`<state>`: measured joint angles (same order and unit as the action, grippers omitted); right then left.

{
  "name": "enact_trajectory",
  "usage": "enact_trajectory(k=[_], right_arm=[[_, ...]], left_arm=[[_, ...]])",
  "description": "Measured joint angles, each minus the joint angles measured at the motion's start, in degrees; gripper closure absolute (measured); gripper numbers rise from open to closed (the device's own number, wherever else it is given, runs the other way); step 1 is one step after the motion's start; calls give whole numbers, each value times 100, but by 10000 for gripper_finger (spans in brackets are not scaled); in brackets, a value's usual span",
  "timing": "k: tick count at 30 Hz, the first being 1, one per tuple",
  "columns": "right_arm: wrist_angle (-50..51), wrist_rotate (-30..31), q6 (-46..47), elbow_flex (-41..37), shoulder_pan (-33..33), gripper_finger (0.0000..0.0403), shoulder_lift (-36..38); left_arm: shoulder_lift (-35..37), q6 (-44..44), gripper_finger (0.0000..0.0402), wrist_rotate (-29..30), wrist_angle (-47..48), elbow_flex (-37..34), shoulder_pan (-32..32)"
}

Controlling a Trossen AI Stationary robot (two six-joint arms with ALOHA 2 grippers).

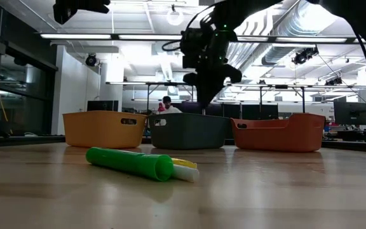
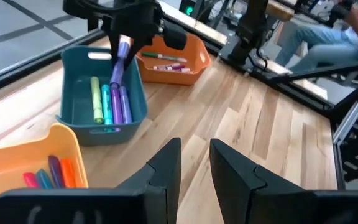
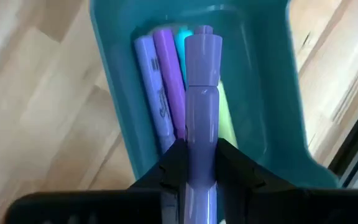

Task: Pick & Place Markers
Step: Put the purple highlighter pen into the blue bin, then put the yellow pen into the yellow bin

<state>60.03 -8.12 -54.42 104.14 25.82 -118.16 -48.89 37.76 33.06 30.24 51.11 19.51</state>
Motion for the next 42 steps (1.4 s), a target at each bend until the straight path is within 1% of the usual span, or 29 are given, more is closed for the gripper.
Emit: enact_trajectory(k=[4,10,15,20,24,28,32,36,42], right_arm=[[-4,173,-100,0,0,352,-41],[28,414,-113,0,-17,323,-47],[136,527,32,0,-37,323,-47],[118,931,168,0,-123,317,-47],[120,1004,184,0,-153,302,-47],[120,1214,361,0,-151,280,-47],[122,1575,633,0,-151,258,-47],[121,1974,1100,0,-173,240,-35],[141,2419,2033,0,-227,234,137]], left_arm=[[-132,-9,318,-179,-2,2,0],[-294,-175,318,-269,-8,2,0],[-335,-291,318,-382,-23,4,0],[-356,-411,318,-437,-21,4,2],[-358,-496,318,-532,-13,4,2],[-358,-498,318,-600,-11,4,0],[-358,-609,318,-725,-13,4,0],[-357,-708,318,-868,-11,4,0],[-358,-845,318,-1030,6,4,2]])
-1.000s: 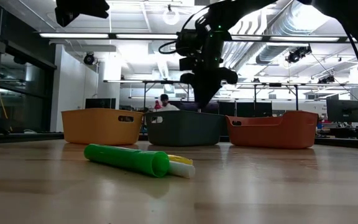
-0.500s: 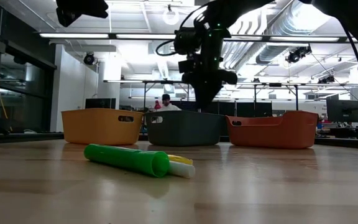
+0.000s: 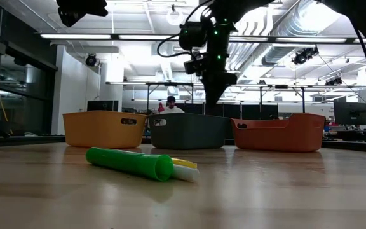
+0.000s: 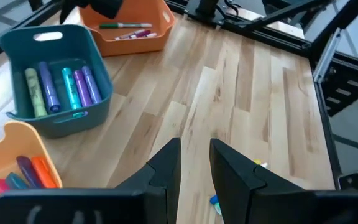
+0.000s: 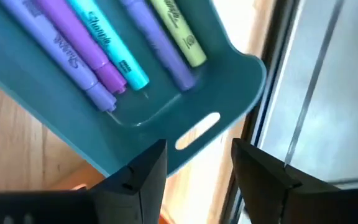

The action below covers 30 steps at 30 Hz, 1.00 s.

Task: Pick & Place Markers
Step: Put the yellow pen into the yellow bin

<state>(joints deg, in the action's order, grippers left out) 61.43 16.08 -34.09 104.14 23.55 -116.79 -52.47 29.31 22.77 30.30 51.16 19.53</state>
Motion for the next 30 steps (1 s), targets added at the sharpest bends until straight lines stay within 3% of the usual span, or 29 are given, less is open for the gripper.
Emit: enact_trajectory(k=[11,14,20,30], right_arm=[[385,-76,2088,0,-85,241,199],[582,-521,2487,0,-98,241,220],[1075,-1262,2933,0,-122,243,227],[2004,-1207,3560,-2,-221,249,895]], left_arm=[[0,-499,318,-233,12,0,-2],[0,-701,318,-232,84,0,-2],[-55,-936,318,-250,176,0,-1],[-296,-1164,318,-301,268,0,-2]])
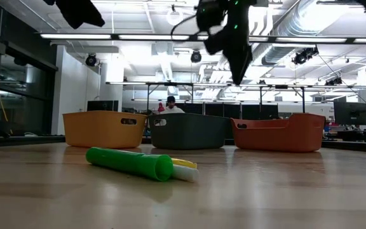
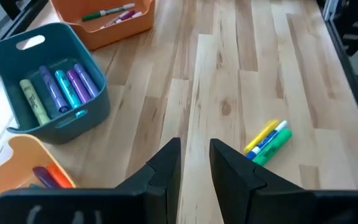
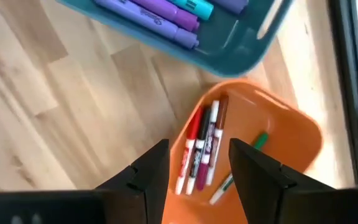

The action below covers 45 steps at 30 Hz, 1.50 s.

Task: Pick & Place Markers
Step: Put the yellow pen into the yellow bin

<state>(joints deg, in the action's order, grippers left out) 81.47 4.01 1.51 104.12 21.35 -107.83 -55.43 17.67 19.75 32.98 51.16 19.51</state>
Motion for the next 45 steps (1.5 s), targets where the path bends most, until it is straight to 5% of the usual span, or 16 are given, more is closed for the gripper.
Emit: enact_trajectory(k=[11,25,32,45], right_arm=[[-324,-336,1163,4,-1091,249,495],[-1368,567,3427,4,-3050,247,398],[-2022,890,4209,7,-3819,247,-26],[-2745,636,3994,-2,-4397,247,-1324]], left_arm=[[-382,-302,318,-123,-129,2,0],[-134,-588,318,-101,-100,0,0],[78,-588,318,39,206,4,0],[746,-822,318,433,251,-3,0]])
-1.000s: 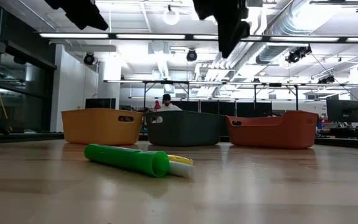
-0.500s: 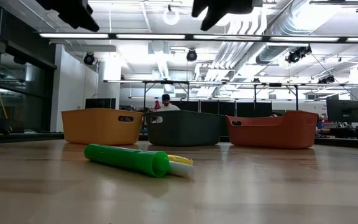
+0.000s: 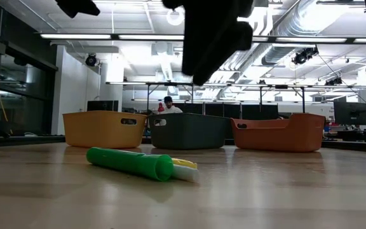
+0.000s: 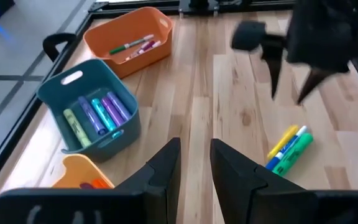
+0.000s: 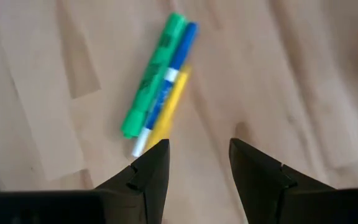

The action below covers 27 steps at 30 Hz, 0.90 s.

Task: Pick & Place Markers
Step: Put the yellow pen into the yellow bin

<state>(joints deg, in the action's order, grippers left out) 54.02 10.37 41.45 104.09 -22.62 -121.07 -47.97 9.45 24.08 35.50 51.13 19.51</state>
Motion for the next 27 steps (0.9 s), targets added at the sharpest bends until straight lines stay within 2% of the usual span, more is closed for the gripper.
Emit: enact_trajectory(k=[8,27], right_arm=[[-797,-29,33,0,-128,247,-550],[-951,590,1019,4,-134,247,-753]], left_arm=[[75,120,318,4,192,0,0],[75,136,318,95,204,0,0]])
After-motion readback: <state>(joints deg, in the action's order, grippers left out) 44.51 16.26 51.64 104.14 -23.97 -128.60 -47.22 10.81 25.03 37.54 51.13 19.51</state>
